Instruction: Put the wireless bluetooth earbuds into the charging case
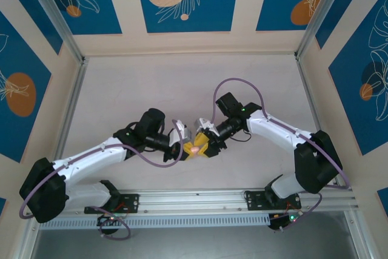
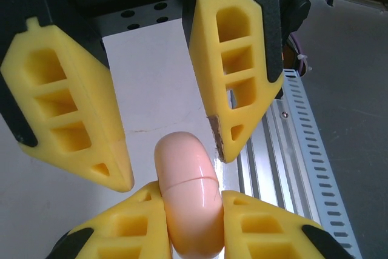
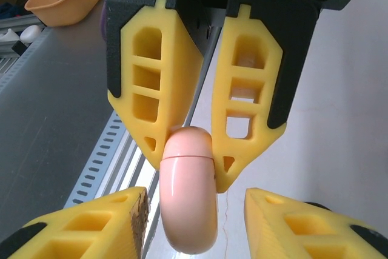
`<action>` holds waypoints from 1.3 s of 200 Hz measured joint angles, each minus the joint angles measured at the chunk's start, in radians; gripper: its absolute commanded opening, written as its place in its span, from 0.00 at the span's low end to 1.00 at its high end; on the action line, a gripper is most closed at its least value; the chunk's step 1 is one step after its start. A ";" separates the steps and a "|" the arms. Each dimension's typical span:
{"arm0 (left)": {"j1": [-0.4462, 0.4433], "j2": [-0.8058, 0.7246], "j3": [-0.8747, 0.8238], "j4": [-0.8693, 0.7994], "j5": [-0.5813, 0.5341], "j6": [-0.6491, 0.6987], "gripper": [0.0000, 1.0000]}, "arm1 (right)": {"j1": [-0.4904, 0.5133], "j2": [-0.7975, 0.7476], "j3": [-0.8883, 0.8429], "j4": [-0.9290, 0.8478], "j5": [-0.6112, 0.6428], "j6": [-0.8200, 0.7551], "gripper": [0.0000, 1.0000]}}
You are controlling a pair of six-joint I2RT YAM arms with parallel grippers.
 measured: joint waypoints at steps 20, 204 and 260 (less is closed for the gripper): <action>0.000 0.000 0.000 0.004 0.000 0.000 0.16 | 0.000 0.000 0.000 0.000 0.000 0.003 0.43; -0.012 -0.032 0.000 0.105 -0.075 -0.001 0.51 | -0.045 -0.116 -0.056 0.134 0.010 0.042 0.23; -0.014 -0.058 0.000 0.063 -0.215 -0.001 0.48 | -0.062 -0.159 -0.090 0.146 -0.014 0.054 0.23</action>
